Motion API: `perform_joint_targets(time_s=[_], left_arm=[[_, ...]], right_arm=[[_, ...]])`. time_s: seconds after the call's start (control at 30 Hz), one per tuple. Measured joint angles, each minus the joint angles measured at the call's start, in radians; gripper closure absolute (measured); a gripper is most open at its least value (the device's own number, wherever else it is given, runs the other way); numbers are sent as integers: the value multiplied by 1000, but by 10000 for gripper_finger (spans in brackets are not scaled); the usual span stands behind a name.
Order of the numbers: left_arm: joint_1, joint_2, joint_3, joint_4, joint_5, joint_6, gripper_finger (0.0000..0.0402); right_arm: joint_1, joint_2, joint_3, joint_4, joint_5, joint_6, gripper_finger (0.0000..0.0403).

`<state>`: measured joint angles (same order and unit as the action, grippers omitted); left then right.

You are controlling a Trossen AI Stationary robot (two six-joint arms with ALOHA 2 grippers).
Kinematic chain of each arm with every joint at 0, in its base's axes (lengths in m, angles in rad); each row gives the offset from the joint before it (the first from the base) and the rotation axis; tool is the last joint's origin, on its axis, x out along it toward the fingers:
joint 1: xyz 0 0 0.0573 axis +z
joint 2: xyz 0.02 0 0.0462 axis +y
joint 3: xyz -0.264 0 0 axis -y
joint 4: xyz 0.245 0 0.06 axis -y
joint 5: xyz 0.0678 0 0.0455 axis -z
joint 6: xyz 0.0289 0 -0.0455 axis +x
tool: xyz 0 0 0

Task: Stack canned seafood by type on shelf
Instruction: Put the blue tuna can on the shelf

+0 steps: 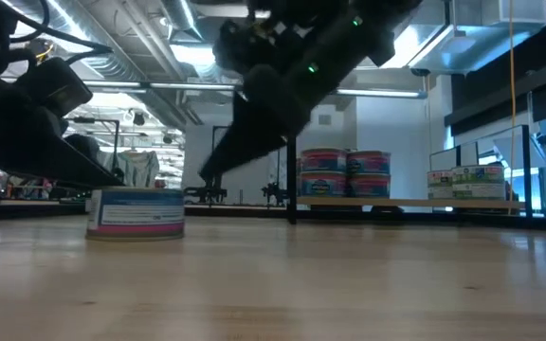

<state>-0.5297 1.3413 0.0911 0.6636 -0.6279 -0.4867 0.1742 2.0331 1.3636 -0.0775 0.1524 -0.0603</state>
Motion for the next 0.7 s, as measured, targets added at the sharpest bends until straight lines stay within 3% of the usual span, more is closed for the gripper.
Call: perform_joint_targets(time_s=[0.2, 0.3, 0.53, 0.7], left_arm=[[0, -114, 1, -69, 4, 86, 98], [0, -146, 1, -126, 6, 110, 98], [-4, -129, -4, -229, 112, 69, 98], [-6, -77, -4, -222, 119, 64, 98]], right_arm=[[2, 14, -4, -15, -37, 11, 61], [1, 27, -4, 63, -29, 35, 61], [-5, 73, -4, 131, -33, 123, 61], [-5, 122, -3, 165, -44, 140, 61]])
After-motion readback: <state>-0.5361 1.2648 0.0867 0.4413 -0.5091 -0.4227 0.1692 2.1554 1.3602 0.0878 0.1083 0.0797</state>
